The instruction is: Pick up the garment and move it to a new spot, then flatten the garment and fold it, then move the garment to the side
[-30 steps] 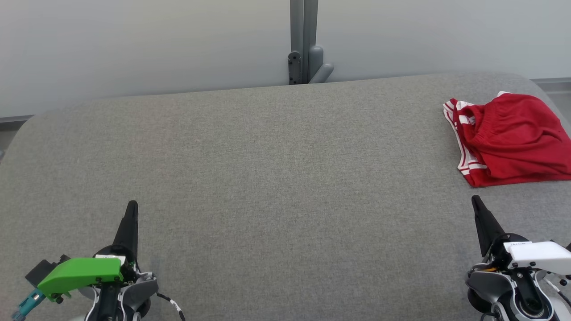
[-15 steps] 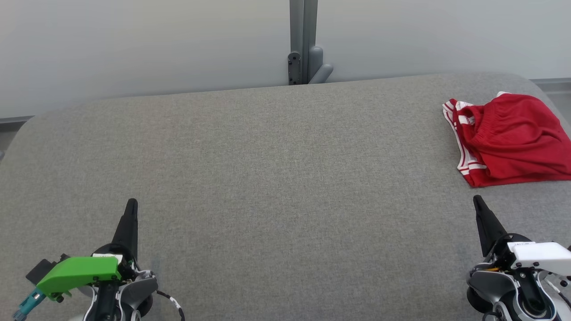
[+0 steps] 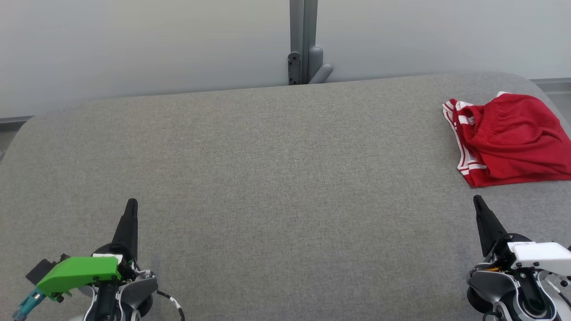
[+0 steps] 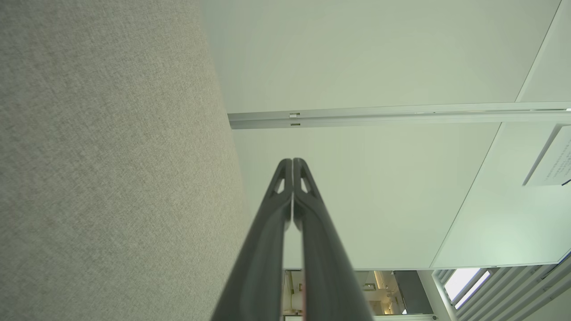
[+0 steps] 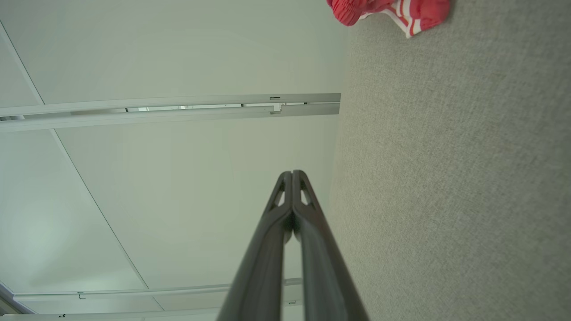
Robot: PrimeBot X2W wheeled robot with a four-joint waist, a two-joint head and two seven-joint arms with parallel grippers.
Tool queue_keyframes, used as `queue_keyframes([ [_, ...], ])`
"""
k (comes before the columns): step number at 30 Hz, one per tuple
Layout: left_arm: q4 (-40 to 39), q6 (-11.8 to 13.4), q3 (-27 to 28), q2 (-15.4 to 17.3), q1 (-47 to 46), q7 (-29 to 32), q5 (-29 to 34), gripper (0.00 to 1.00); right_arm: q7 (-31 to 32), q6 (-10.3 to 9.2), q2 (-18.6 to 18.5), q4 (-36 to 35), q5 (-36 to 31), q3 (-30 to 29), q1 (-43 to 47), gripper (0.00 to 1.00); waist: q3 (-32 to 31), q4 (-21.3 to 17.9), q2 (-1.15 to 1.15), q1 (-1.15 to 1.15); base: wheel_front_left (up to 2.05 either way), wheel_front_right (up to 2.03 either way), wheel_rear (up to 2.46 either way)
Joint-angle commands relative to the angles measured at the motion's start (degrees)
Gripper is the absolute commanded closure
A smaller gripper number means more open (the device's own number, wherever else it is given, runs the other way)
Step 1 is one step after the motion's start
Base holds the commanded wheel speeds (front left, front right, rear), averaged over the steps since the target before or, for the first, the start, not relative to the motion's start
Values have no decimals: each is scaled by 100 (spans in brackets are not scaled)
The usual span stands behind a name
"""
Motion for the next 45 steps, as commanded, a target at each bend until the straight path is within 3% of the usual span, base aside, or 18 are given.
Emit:
queue_keyframes([
  [1,10,-30,20,-2,-73,6,-2,100,25,2,-20,-24,16,-17,43,100,0,0,32,0,0,0,0],
  [45,9,-31,19,-2,-73,6,-1,100,38,2,-2,-21,-11,-35,40,100,0,0,32,0,0,0,0],
])
